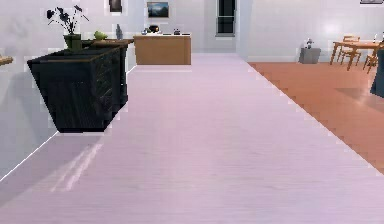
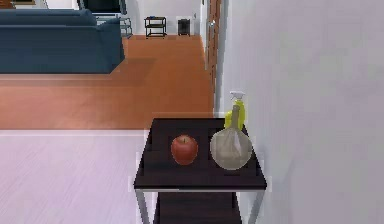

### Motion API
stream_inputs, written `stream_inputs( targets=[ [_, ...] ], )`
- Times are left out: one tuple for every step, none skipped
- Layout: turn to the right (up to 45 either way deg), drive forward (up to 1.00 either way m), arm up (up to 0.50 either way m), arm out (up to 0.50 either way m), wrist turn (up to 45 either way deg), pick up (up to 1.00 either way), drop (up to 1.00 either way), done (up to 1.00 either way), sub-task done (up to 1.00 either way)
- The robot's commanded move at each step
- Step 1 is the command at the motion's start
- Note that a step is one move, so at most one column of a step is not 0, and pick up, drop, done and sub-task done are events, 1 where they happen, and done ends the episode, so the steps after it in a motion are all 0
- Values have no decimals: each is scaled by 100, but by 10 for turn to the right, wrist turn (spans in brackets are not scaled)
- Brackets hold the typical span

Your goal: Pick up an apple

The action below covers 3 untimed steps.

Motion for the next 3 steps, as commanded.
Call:
stream_inputs(
  targets=[
    [0,0,50,0,0,0,0,0,0],
    [0,0,38,0,0,0,0,0,0],
    [0,0,0,32,0,0,0,0,0]
  ],
)
